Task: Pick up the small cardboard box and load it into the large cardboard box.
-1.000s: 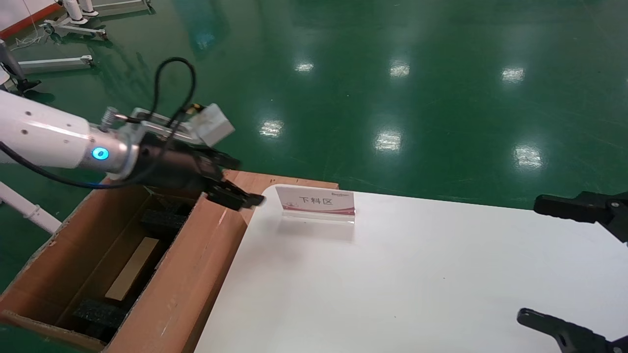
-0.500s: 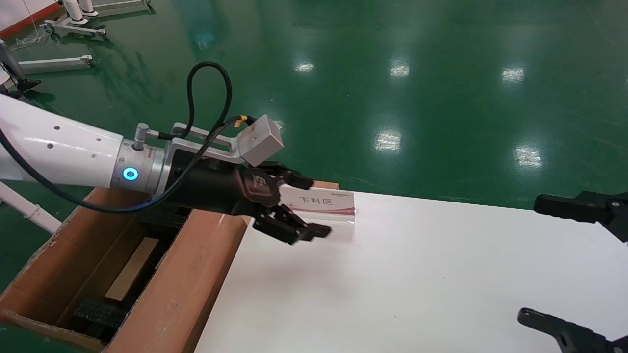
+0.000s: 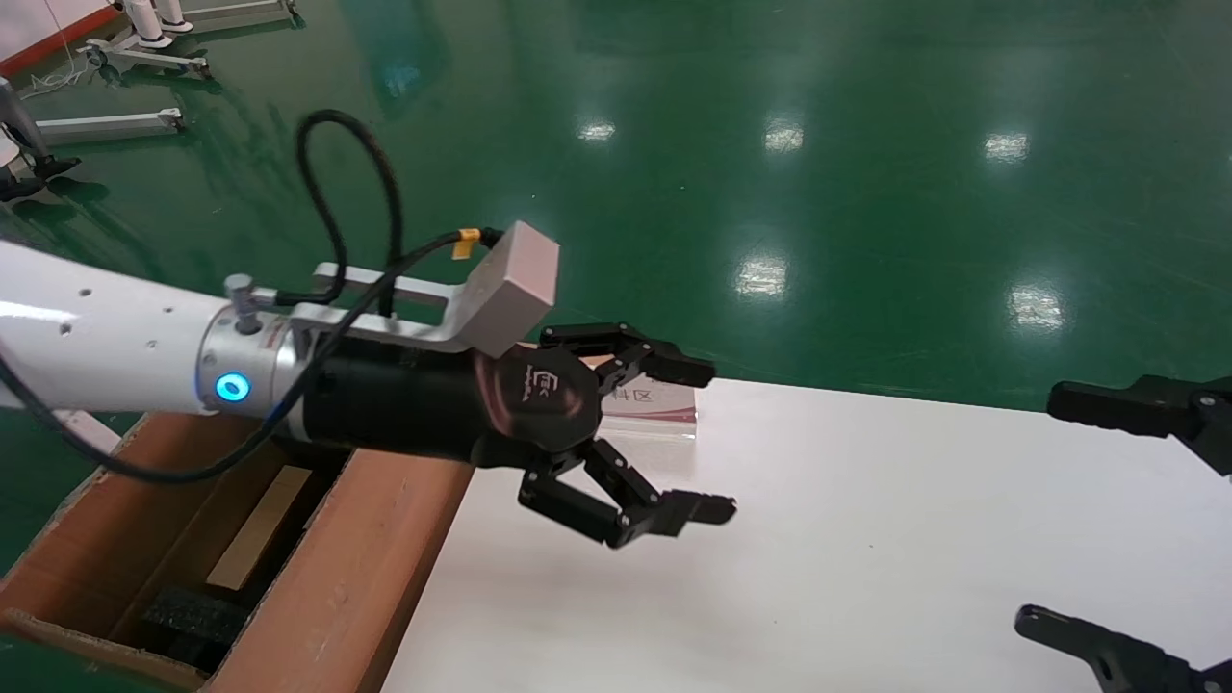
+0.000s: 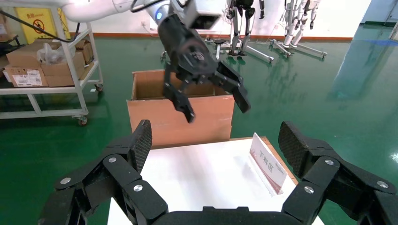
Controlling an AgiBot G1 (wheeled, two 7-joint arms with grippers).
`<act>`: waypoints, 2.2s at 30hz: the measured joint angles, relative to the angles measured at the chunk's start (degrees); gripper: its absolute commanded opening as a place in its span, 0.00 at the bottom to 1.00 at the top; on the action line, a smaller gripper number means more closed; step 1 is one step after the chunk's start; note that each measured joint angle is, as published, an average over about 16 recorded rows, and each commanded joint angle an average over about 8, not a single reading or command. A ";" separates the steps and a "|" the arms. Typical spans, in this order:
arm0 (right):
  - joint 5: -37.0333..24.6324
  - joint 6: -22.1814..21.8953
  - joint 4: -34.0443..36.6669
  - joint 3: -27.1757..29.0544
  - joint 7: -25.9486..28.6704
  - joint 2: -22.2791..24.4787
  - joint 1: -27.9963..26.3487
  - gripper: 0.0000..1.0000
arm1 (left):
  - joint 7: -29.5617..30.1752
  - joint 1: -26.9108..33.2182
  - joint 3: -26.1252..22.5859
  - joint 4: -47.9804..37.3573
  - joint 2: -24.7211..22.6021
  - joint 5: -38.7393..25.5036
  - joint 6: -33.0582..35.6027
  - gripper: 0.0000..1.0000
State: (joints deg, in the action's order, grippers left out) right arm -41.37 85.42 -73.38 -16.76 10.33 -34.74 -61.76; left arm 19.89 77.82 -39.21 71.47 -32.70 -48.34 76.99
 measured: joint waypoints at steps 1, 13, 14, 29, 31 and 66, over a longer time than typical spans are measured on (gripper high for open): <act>-0.01 0.01 -0.01 0.02 0.01 -0.01 0.00 1.00 | -0.71 -1.27 1.81 0.16 -0.18 0.50 0.68 1.00; -0.16 0.09 -0.07 0.25 0.14 -0.09 0.06 1.00 | -7.80 -13.85 19.76 1.78 -1.98 5.53 7.42 1.00; -0.18 0.10 -0.07 0.27 0.15 -0.10 0.07 1.00 | -8.13 -14.44 20.60 1.85 -2.06 5.76 7.74 1.00; -0.37 0.21 -0.15 0.55 0.32 -0.21 0.14 1.00 | -9.19 -16.21 23.11 2.05 -2.31 6.52 8.70 1.00; -0.39 0.22 -0.16 0.59 0.34 -0.22 0.15 1.00 | -9.19 -16.21 23.10 2.04 -2.31 6.52 8.70 1.00; -0.48 0.26 -0.19 0.74 0.41 -0.27 0.20 1.00 | -9.21 -16.27 23.14 2.02 -2.29 6.57 8.68 1.00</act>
State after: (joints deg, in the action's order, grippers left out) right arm -41.86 85.68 -73.56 -16.02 10.75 -35.01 -61.55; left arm 10.67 61.55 -16.07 73.50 -34.98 -41.77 85.68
